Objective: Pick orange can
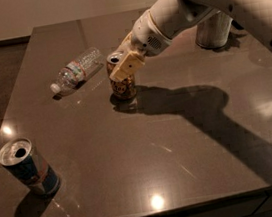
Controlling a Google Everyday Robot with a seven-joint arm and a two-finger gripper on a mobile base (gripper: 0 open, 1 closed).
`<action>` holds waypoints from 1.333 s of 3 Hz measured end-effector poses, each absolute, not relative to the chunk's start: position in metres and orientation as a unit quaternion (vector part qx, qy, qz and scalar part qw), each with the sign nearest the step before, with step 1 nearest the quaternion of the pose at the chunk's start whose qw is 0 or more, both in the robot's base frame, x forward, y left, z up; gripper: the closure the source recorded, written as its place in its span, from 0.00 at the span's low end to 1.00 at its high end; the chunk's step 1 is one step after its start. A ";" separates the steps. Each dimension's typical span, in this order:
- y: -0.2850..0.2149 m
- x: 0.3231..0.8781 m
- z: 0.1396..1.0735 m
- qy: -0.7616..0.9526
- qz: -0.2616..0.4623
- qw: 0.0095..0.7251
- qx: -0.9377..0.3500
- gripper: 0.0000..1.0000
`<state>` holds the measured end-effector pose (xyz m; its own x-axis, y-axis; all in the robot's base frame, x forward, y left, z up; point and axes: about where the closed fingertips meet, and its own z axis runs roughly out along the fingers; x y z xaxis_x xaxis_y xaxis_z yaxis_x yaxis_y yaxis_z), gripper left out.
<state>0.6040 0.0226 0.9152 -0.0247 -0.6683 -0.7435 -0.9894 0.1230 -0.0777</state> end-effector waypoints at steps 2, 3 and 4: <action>0.010 0.583 0.970 0.631 0.238 0.350 -0.650 1.00; 0.007 0.562 1.005 0.593 0.236 0.363 -0.679 1.00; 0.007 0.562 1.005 0.593 0.236 0.363 -0.679 1.00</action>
Offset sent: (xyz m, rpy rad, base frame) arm -0.0395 -0.0265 0.1014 0.0322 -0.1542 0.1443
